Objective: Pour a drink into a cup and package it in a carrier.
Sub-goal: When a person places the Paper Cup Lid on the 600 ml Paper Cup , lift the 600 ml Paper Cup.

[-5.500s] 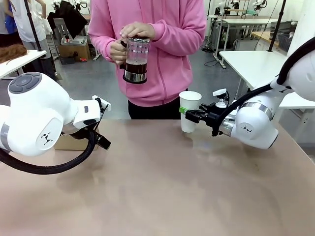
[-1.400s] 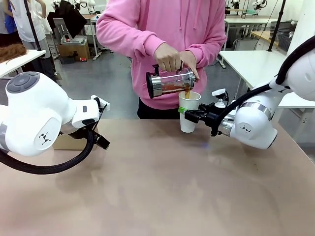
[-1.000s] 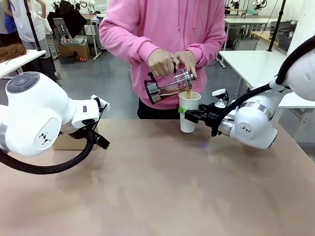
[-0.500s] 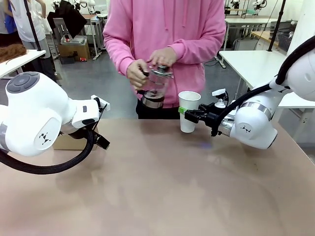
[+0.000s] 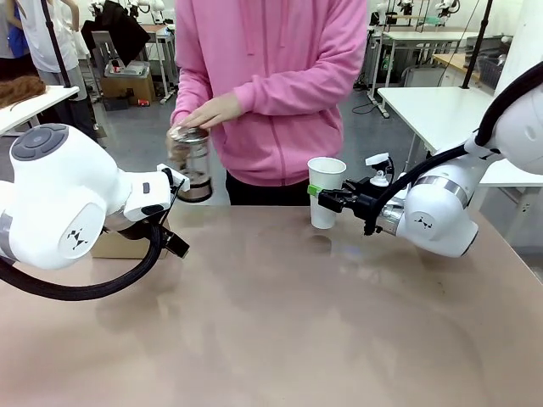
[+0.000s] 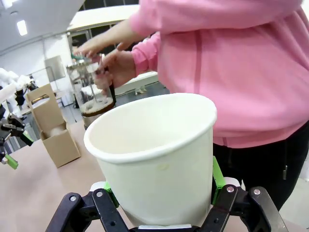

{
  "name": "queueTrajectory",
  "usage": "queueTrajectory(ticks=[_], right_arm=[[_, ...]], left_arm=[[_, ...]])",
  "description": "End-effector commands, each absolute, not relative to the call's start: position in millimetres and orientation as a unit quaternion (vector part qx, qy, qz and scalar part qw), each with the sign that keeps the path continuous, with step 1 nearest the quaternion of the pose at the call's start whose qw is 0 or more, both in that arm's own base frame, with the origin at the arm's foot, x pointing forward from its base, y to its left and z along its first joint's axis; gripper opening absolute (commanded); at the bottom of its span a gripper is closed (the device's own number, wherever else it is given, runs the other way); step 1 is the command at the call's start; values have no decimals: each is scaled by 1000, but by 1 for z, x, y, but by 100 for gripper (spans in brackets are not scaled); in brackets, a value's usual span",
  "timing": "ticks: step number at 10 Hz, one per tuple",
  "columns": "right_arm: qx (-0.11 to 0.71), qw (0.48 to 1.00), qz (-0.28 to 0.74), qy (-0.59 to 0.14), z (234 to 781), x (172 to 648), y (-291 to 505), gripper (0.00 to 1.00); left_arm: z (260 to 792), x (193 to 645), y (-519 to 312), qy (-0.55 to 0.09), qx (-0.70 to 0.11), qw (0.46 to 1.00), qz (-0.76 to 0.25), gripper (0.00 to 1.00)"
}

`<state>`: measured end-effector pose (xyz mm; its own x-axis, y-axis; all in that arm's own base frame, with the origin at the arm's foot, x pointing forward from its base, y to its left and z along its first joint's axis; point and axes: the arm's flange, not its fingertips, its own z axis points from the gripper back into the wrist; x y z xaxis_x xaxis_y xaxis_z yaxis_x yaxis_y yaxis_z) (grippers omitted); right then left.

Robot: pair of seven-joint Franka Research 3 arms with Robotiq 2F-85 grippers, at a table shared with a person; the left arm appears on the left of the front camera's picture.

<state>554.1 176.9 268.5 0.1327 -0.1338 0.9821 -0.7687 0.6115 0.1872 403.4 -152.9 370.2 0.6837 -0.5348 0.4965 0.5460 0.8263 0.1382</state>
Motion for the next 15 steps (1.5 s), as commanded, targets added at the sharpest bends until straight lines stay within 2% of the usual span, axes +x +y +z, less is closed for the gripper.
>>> queueTrajectory(ticks=[1,15], right_arm=[[366,656,236,-616,271,554,181,80],[366,656,236,-616,271,554,181,80]], left_arm=[[370,403,-152,-268,-12,918,-294,100],[370,403,-152,-268,-12,918,-294,100]])
